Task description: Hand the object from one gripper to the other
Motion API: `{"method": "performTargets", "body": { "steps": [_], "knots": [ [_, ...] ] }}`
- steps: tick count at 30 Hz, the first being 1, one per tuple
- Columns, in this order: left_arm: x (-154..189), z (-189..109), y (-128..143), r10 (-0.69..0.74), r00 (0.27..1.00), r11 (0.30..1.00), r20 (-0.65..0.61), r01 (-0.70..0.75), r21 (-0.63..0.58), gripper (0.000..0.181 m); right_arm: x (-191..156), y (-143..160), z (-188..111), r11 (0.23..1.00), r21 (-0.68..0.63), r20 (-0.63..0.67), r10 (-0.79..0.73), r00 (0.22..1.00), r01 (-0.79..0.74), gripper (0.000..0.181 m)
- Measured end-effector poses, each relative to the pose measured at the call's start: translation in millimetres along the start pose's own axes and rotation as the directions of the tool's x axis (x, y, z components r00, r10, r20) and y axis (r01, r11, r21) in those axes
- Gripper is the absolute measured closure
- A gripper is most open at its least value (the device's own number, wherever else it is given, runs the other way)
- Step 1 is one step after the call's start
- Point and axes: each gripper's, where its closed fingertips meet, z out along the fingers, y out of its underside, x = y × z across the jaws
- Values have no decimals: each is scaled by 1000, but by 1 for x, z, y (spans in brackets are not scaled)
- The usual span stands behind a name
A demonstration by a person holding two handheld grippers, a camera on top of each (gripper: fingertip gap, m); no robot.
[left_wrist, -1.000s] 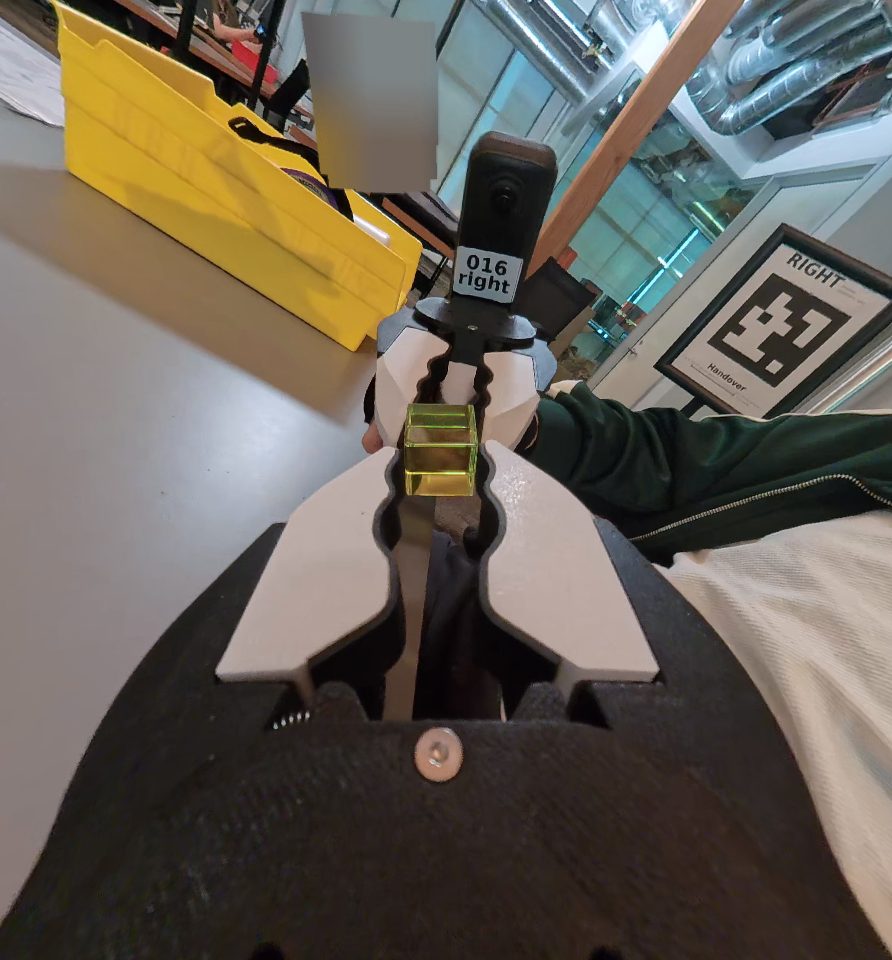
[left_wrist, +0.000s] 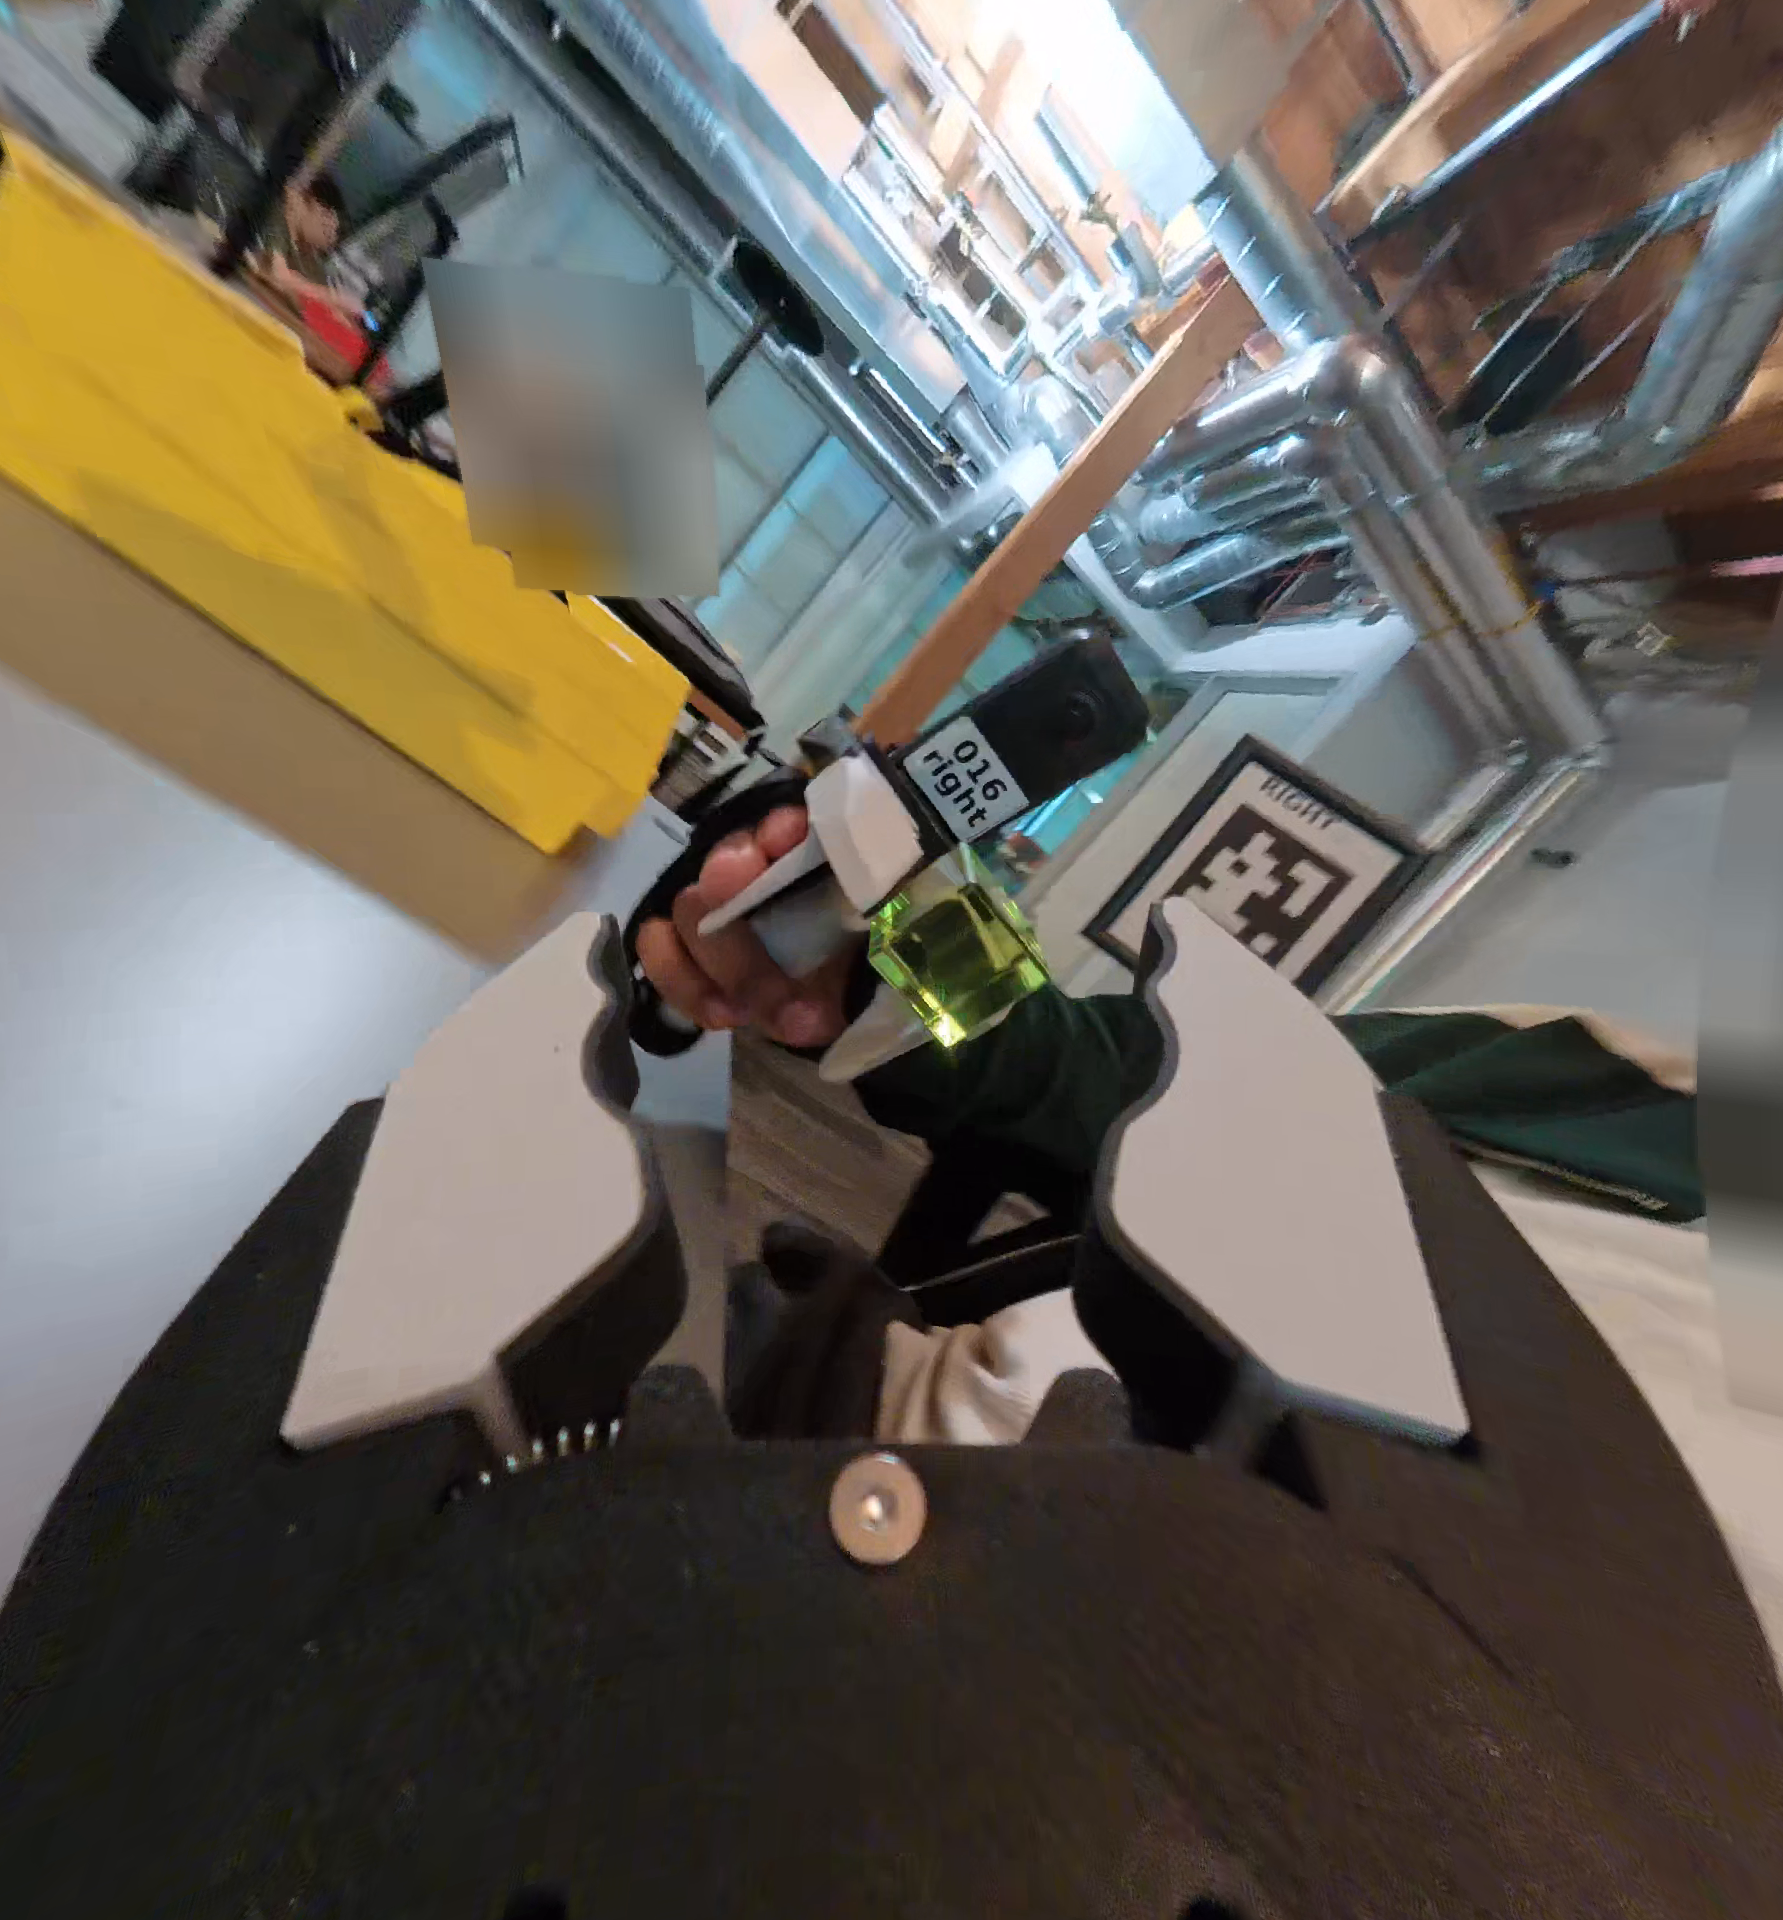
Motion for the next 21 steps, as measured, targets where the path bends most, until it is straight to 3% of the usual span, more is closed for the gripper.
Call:
{"method": "performTargets", "body": {
  "steps": [3,6,8,14,19,21],
  "knots": [
    [6,0,-2,238,969,971,61,-236,-43,97,6,0,-3,984,25,24,175,984,-176,155],
    [10,2,-1,490,863,871,122,-479,-112,109,7,1,-2,963,39,48,264,963,-266,155],
    [12,4,1,583,801,811,134,-567,-140,119,3,-1,0,958,49,68,279,958,-282,155],
    [21,7,6,637,763,769,108,-619,-158,154,-8,-4,6,967,50,99,246,964,-251,155],
    [27,10,6,594,798,800,102,-573,-176,157,-9,-10,4,979,96,86,169,982,-177,154],
    [26,10,6,570,814,817,110,-548,-181,157,-5,-19,1,986,143,36,84,996,-89,133]
  ]
}}
